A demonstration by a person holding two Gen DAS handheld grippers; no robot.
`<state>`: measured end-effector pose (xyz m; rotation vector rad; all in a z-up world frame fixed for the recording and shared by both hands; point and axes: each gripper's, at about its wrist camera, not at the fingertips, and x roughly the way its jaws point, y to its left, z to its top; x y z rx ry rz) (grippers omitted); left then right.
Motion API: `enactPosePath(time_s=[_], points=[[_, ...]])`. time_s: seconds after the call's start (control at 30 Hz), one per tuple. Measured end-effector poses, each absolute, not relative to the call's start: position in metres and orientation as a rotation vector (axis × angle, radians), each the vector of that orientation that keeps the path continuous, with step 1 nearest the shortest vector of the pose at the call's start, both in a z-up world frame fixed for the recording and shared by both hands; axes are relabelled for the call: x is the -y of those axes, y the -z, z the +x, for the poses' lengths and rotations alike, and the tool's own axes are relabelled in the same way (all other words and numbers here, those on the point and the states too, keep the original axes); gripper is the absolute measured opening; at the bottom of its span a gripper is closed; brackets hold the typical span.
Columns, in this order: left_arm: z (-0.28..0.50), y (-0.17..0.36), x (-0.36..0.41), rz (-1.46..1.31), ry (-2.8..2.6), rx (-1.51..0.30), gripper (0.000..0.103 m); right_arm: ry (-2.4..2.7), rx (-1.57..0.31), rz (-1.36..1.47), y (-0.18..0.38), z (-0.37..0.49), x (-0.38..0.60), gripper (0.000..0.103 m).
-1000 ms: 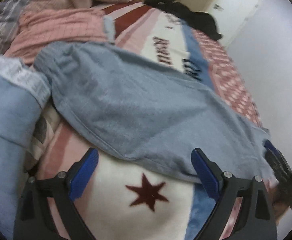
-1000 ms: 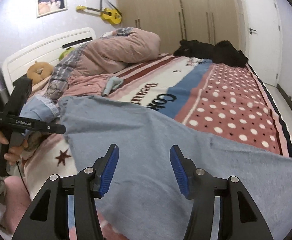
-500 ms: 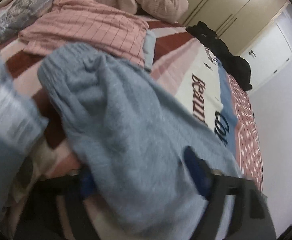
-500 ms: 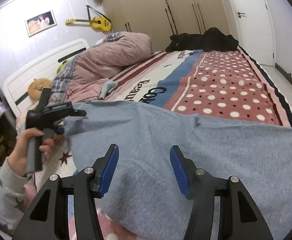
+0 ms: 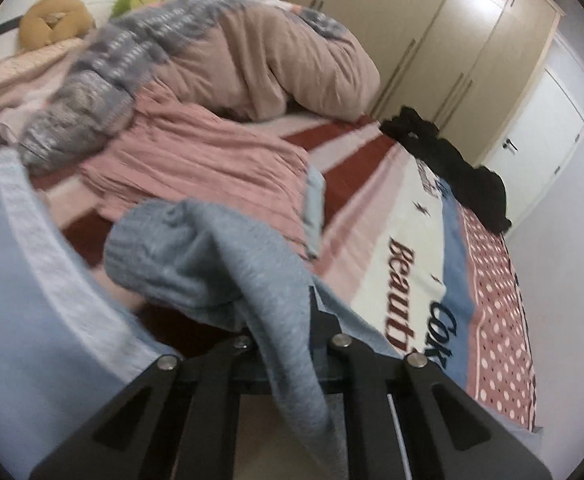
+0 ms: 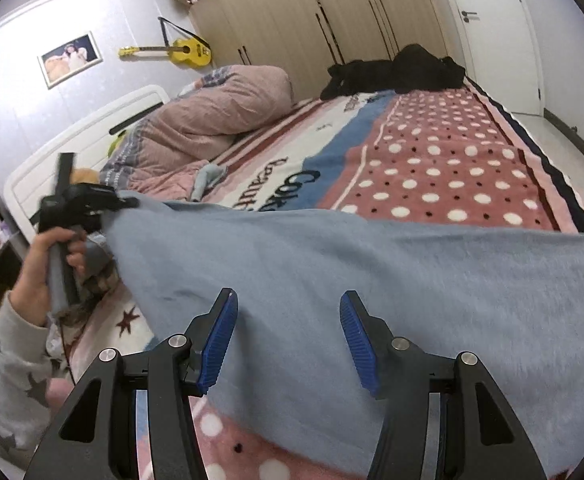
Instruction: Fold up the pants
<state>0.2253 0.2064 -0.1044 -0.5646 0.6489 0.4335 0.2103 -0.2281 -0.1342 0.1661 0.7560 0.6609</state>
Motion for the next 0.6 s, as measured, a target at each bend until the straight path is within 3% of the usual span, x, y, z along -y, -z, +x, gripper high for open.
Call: enactPosePath(time_s=[0.4, 0.6], points=[[0.167, 0.064, -0.272, -0.51, -0.625, -0.548, 0.007, -0.709, -0.819, 0.177, 0.145, 0.209, 0.216, 0.049], [0.168, 0.043, -0.233, -0.374, -0.516, -0.542, 0.007, -0.699, -0.828, 0.184, 0.147, 0.212, 0.216, 0.049]])
